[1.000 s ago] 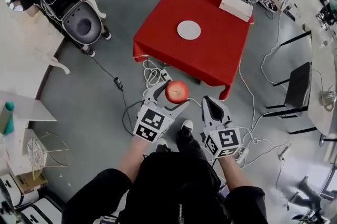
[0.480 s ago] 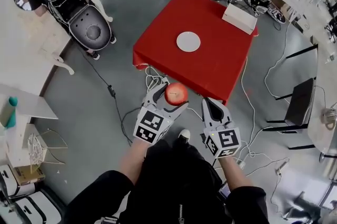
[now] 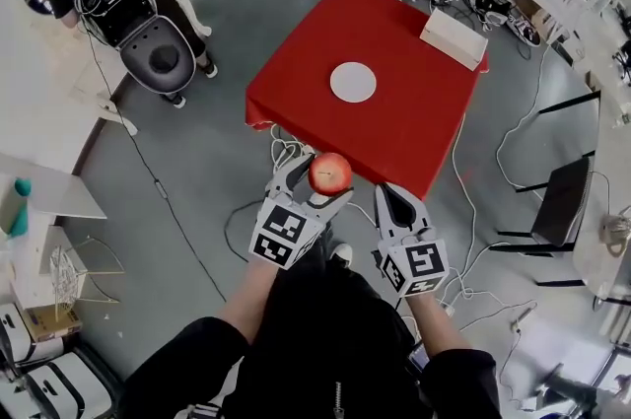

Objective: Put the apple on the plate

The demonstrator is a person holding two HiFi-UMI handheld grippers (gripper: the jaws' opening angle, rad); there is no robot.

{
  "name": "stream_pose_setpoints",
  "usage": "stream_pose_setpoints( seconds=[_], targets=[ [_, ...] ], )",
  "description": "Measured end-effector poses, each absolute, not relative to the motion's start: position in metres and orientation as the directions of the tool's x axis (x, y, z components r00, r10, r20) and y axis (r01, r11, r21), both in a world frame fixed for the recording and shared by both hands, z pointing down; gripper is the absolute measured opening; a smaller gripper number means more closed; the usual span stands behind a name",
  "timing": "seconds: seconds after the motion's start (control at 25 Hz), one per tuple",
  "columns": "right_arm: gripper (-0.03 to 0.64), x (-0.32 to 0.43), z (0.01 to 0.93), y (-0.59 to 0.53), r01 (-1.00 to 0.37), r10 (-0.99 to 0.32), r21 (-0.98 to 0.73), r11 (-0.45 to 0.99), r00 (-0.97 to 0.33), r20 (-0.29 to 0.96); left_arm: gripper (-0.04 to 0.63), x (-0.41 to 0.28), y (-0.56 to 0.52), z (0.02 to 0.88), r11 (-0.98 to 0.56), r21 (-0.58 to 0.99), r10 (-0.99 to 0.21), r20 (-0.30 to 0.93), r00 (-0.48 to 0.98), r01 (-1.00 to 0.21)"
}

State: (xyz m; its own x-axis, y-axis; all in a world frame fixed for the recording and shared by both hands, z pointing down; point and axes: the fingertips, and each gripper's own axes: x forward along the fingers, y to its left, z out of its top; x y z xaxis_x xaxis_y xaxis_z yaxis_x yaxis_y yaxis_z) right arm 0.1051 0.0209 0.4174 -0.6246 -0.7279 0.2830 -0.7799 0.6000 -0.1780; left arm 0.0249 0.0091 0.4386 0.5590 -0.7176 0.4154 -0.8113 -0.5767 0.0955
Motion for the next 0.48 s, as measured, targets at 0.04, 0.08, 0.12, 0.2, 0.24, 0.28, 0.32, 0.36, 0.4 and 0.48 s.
stream_pose_setpoints(
  seconds=[0.04,0.08,0.12,0.2,0.24,0.28,0.32,0.36,0.4,0.48],
  targets=[
    [0.011,0.104,0.419,0.015,-0.782,-0.73,-0.176,0.598,-0.622,0.283,0.388,0.024,0.002,0.44,-0.58,0.096,-0.716,0.415,0.562,-0.809],
    [0.011,0.102,0.419,0.007,-0.785,-0.733,-0.174,0.595,-0.618,0.284,0.388,0.022,-0.006,0.442,-0.583,0.097,-0.713,0.415,0.566,-0.806],
    [0.011,0.1,0.42,-0.001,-0.788,-0.736,-0.171,0.591,-0.614,0.285,0.387,0.021,-0.015,0.443,-0.587,0.099,-0.709,0.416,0.57,-0.803],
    [0.011,0.096,0.42,-0.021,-0.796,-0.744,-0.168,0.582,-0.604,0.285,0.388,0.017,-0.036,0.444,-0.597,0.102,-0.702,0.414,0.58,-0.795],
    [0.011,0.094,0.419,-0.033,-0.8,-0.749,-0.166,0.576,-0.598,0.285,0.387,0.016,-0.048,0.445,-0.605,0.102,-0.697,0.413,0.587,-0.79],
    [0.011,0.092,0.419,-0.044,-0.805,-0.754,-0.164,0.57,-0.592,0.285,0.388,0.014,-0.06,0.445,-0.613,0.101,-0.691,0.412,0.594,-0.784],
    [0.011,0.09,0.419,-0.056,-0.81,-0.759,-0.162,0.564,-0.585,0.286,0.388,0.013,-0.072,0.445,-0.622,0.099,-0.685,0.411,0.602,-0.776],
    [0.011,0.088,0.419,-0.067,-0.815,-0.764,-0.16,0.556,-0.578,0.286,0.388,0.012,-0.084,0.445,-0.633,0.098,-0.677,0.411,0.61,-0.768],
    [0.011,0.086,0.418,-0.079,-0.821,-0.77,-0.159,0.548,-0.57,0.287,0.388,0.011,-0.095,0.444,-0.644,0.096,-0.668,0.413,0.619,-0.759],
    [0.011,0.082,0.418,-0.101,-0.832,-0.782,-0.159,0.531,-0.554,0.287,0.387,0.007,-0.12,0.443,-0.661,0.094,-0.655,0.411,0.634,-0.745]
  ],
)
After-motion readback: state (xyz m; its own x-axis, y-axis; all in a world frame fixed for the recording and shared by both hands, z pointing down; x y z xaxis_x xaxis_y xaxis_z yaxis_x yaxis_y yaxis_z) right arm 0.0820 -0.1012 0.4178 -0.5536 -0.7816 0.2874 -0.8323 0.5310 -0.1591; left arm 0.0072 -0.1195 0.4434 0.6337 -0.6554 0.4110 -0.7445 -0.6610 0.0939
